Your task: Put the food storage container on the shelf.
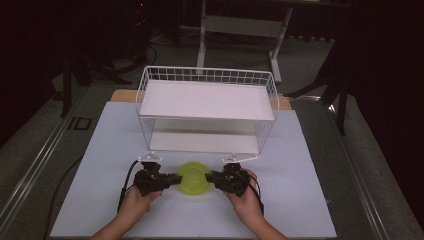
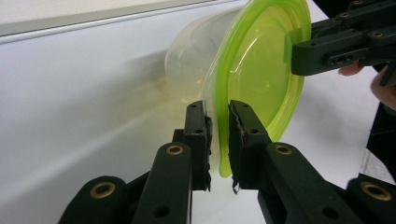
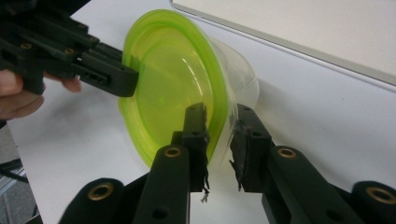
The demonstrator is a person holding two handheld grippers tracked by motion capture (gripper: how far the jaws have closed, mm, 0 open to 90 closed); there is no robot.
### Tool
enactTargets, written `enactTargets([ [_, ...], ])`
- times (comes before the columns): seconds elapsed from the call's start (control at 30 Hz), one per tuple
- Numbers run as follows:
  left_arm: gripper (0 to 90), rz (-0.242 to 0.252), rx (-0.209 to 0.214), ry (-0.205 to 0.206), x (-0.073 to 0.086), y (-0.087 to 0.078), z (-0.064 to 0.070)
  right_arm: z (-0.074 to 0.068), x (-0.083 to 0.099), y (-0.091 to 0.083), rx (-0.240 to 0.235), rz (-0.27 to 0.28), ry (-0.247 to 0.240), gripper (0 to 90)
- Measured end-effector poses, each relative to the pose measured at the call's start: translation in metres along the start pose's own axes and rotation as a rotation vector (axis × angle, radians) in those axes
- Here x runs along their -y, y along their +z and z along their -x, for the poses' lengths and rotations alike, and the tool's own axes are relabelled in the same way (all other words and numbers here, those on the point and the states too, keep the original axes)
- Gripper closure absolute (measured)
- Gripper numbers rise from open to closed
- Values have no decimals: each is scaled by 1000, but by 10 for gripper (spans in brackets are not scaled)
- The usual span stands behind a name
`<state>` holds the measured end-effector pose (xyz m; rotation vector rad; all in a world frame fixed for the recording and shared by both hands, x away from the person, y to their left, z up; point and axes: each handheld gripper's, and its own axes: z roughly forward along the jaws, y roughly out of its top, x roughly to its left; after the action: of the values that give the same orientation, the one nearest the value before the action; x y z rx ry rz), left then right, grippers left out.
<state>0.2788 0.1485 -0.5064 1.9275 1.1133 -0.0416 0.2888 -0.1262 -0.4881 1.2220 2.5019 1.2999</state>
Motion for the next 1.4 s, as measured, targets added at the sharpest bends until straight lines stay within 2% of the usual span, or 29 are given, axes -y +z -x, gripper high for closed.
enactTargets([
  [0.03,817,-16,-31,9,1,0,3,-1,0,0,6,-3,1,798],
  [0.23,818,-20,-50,12,3,0,7,0,1,1,-2,-10,-1,806],
  [0.3,819,-10,-57,23,-1,-3,9,0,-2,-3,-4,4,4,807],
  [0.37,819,16,-61,40,-9,-6,13,0,-4,-5,-4,16,7,807],
  [0.47,819,60,-56,49,-25,-11,18,2,-15,-16,3,66,12,807],
  [0.63,820,111,-52,78,-46,-11,22,10,-31,-30,27,119,40,806],
  [0.8,820,123,-48,61,-56,-5,20,16,-39,-33,61,146,54,804],
  [0.9,821,138,-31,52,-60,5,13,27,-41,-29,71,150,91,802],
  [0.97,822,153,-18,62,-60,11,7,33,-40,-26,71,148,110,801],
  [1.03,822,158,-13,49,-60,16,3,38,-40,-21,75,134,126,801],
  [1.2,822,155,-39,42,-60,29,-5,46,-41,-9,115,116,113,798],
  [1.4,821,142,-58,35,-63,42,-13,55,-41,-1,126,108,130,797],
])
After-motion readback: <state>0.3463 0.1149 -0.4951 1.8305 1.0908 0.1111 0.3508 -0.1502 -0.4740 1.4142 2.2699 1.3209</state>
